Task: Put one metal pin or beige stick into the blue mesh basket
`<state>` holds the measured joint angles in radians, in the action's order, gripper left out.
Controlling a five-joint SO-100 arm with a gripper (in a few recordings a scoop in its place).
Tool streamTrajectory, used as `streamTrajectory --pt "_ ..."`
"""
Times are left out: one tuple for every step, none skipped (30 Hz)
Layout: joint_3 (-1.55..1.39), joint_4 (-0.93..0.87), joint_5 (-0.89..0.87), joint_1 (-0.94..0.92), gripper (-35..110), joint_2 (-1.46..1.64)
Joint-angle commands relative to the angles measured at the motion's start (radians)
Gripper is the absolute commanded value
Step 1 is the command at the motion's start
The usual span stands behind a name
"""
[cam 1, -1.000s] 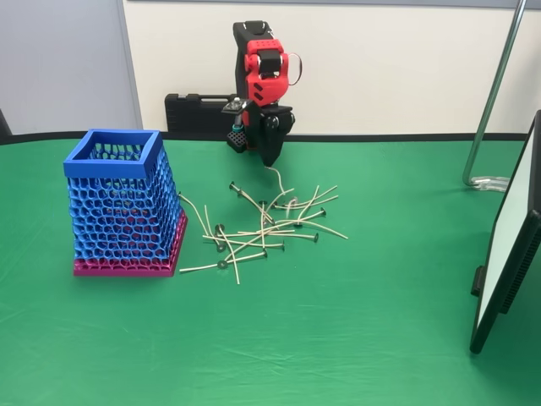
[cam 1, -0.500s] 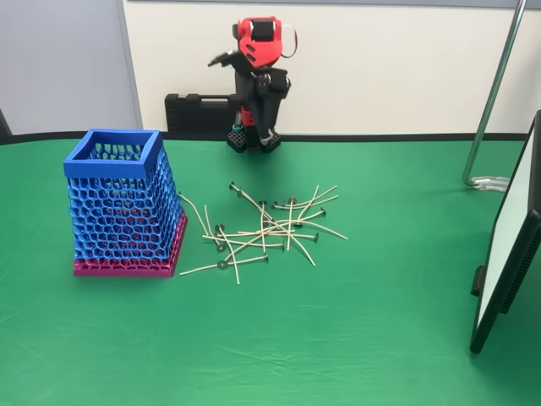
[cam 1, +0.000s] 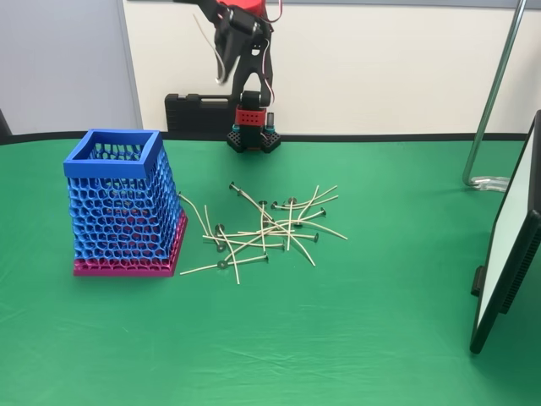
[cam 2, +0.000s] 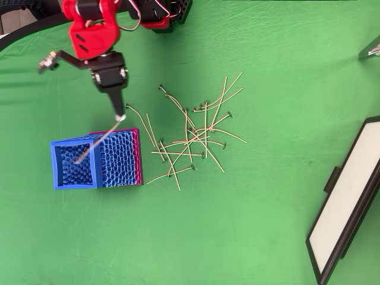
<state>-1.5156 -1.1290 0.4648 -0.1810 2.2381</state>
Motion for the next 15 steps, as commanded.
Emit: streamTrajectory --pt "0.097 0.063 -0.017 -0.067 1 -0.029" --pt "0.12 0.081 -0.026 -0.089 1 -0.043" --pt "0.144 0.086 -0.026 -0.104 1 -0.06" --pt "0.17 0.087 -0.029 -0.121 1 -0.077" --pt "0.198 0.087 -0.035 -0.138 1 -0.094" --pt "0.224 0.087 -0.041 -0.153 1 -0.114" --pt "0.247 0.087 -0.044 -0.17 1 -0.129" --pt "0.267 0.087 -0.049 -0.187 1 -0.147" --pt "0.287 0.087 -0.051 -0.206 1 -0.166" --pt "0.307 0.087 -0.054 -0.221 1 -0.184" --pt "0.327 0.087 -0.066 -0.241 1 -0.204" --pt "0.342 0.086 -0.071 -0.259 1 -0.222" --pt "0.353 0.084 -0.071 -0.276 1 -0.238" --pt "0.365 0.084 -0.077 -0.293 1 -0.258" --pt "0.376 0.084 -0.08 -0.305 1 -0.275"
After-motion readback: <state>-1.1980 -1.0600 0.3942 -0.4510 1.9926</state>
